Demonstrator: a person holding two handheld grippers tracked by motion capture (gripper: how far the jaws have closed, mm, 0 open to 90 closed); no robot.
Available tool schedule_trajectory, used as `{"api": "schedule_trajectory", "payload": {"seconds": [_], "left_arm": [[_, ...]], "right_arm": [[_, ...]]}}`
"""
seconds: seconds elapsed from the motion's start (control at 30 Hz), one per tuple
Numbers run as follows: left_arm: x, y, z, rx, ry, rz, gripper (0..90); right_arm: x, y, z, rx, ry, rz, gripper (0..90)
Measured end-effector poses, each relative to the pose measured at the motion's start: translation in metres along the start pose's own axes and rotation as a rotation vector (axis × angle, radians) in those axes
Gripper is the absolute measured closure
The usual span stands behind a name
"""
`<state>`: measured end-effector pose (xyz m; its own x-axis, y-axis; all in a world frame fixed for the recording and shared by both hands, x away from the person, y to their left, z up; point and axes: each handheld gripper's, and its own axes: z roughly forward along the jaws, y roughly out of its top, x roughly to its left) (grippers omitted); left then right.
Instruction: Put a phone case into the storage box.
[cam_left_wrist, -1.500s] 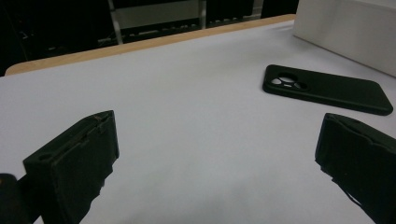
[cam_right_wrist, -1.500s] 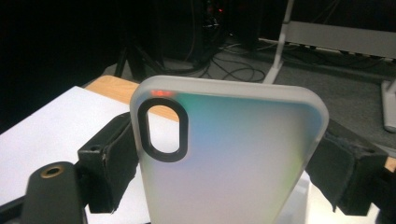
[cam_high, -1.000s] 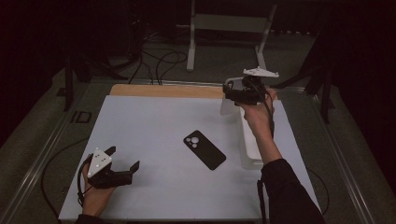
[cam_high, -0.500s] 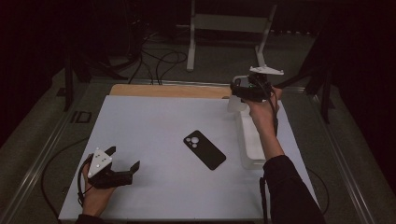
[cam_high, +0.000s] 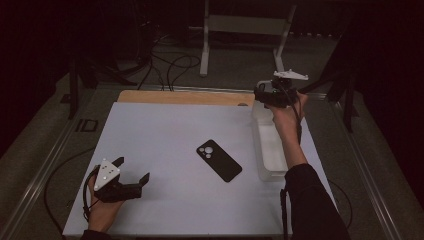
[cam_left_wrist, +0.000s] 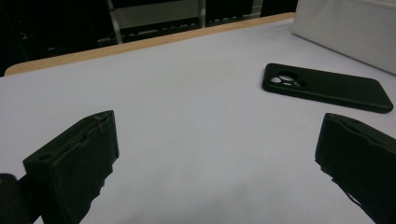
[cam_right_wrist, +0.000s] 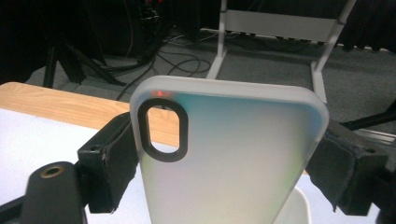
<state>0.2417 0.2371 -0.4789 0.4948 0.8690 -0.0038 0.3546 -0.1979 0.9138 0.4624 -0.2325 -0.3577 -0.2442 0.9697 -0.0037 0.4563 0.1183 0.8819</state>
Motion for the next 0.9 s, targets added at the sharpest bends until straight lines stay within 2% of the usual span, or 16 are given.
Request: {"api": "schedule_trajectory", "payload": {"seconds": [0.3,0.47,0.9], "left_arm": [[0.001,-0.001,-0.001,0.0,0.002,-0.005,0.1],[0.0,-0.001,-0.001,0.001,0.003,-0.004,0.1],[-0.001,-0.001,0.001,0.009,0.003,0.006,0.1]], "right_arm": [[-0.013,-0.004,0.005,0.011,-0.035,-0.001,16.6],[-0.015,-0.004,0.008,0.015,-0.057,-0.008,16.6],[-0.02,-0.011,0.017,0.054,-0.076,0.02,16.6]]}}
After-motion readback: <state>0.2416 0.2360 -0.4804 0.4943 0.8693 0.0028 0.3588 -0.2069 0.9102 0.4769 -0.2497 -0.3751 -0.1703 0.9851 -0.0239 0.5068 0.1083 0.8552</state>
